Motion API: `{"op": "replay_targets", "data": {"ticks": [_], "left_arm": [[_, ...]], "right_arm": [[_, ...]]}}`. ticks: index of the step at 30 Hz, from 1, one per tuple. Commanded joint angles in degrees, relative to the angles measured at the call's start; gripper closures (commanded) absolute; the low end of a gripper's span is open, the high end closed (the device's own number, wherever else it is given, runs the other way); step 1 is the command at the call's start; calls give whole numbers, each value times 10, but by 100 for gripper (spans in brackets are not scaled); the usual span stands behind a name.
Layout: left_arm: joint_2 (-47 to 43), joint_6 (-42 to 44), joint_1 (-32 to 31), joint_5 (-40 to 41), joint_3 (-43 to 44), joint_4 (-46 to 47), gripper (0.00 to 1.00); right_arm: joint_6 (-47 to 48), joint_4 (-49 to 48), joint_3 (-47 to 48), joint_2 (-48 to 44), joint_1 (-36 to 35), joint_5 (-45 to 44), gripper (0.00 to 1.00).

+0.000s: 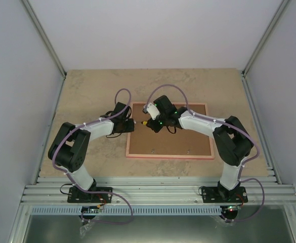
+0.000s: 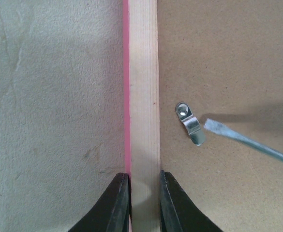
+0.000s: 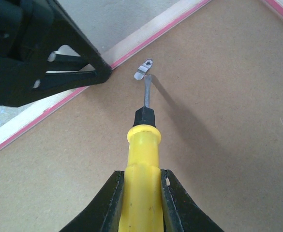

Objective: Take the photo out of the frame

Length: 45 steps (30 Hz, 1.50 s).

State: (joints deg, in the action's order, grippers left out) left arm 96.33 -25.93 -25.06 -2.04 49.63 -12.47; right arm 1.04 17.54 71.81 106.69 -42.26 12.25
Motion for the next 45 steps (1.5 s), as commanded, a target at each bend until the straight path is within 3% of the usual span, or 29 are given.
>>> {"op": "replay_targets", "data": {"ticks": [1,14,30,45], "left_arm": [[-3,4,-5,-8,-6,-11,85],[-3,3,-5,-9,-7,-10,85],[-3,3,-5,-7,-7,-12,85],[-2,3,-5,-6,-6,-12,85]], "right_arm": [[-2,-19,-18,-37,-4,33,100],[-32,-42,-20,-14,-13,66,100],[-42,-34,-19,7,-10,-6,100],[-54,-51,-37,-19,0,-16,100]]}}
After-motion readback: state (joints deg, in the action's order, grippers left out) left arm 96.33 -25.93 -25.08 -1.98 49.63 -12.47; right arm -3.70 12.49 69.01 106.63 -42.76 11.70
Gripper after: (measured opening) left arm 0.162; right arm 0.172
